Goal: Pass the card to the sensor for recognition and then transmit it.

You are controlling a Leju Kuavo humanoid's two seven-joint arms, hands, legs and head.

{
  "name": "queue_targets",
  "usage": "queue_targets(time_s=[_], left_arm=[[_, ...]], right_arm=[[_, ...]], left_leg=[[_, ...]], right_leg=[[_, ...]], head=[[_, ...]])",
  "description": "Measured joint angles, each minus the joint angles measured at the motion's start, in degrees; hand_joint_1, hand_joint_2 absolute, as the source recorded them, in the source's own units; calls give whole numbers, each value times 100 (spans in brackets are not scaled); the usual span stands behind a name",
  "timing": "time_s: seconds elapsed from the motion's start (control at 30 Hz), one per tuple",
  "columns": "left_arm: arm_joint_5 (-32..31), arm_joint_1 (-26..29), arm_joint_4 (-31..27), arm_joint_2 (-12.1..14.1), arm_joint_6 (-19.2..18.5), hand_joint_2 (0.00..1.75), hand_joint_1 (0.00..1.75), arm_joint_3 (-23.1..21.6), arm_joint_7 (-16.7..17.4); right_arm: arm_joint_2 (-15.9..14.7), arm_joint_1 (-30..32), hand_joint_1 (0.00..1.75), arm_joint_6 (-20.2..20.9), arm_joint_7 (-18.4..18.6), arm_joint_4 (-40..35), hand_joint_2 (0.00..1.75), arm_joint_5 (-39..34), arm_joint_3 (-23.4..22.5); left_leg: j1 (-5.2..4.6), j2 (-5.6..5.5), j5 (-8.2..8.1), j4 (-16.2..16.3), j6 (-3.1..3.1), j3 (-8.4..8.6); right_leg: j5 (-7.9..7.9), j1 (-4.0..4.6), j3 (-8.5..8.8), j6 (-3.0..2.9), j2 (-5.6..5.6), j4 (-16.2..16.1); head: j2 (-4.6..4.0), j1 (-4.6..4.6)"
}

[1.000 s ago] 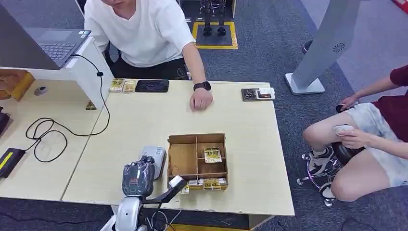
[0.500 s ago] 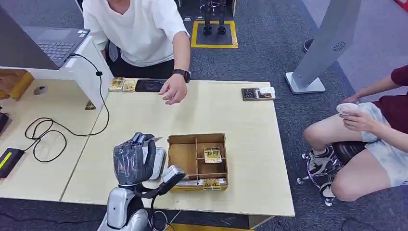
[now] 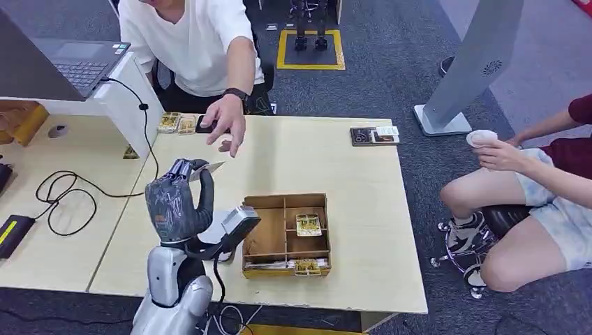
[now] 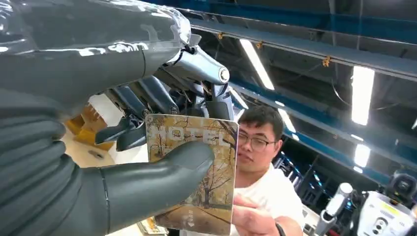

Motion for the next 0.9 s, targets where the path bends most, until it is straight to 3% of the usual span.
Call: queue_targets(time_s=[0.13, 0.5, 0.6, 0.8, 0.83, 0.87, 0.9], left_arm=[[41, -314, 238, 109, 0, 175, 175, -162, 296], [48, -509, 431, 201, 0, 175, 175, -309, 370], [107, -1048, 909, 424, -76, 175, 175, -588, 945], [286, -1259, 1233, 481, -118, 175, 175, -817, 1024], [297, -1281, 1270, 492, -116, 175, 58, -848, 1037], [323, -1295, 1301, 498, -116, 175, 0, -872, 1050], [365, -1303, 1325, 496, -118, 175, 0, -883, 1052]], right_arm=[[-72, -68, 0, -81, 0, 175, 175, 0, 85], [-136, -116, 0, -107, 0, 328, 175, 0, 127], [-291, -217, 0, -302, 26, 597, 175, -11, 273], [-359, -240, 0, -367, 94, 734, 175, -98, 415], [-363, -240, 0, -367, 96, 752, 175, -98, 424], [-369, -240, 0, -370, 101, 765, 175, -103, 435], [-374, -239, 0, -372, 105, 774, 175, -127, 455]], left_leg=[[-1, 1, 0, 0, 0, 0], [0, 1, 0, 0, 0, 0], [0, 1, 2, 0, -2, -2], [0, 2, 2, 1, -2, -2], [-1, 2, 2, 1, -2, -2], [-1, 2, 1, 1, -2, -2], [-1, 3, 1, 1, -2, -2]], right_leg=[[1, 0, 0, 0, 1, 0], [0, 0, -1, -1, 1, 0], [1, 1, -4, -1, 2, 1], [1, 0, -4, -1, 4, 0], [1, 0, -4, -1, 4, 0], [1, 0, -4, -1, 4, 0], [1, 0, -6, -1, 5, 0]], head=[[0, 0], [0, -2], [0, -2], [0, -2], [0, -2], [0, -2], [0, -2]])
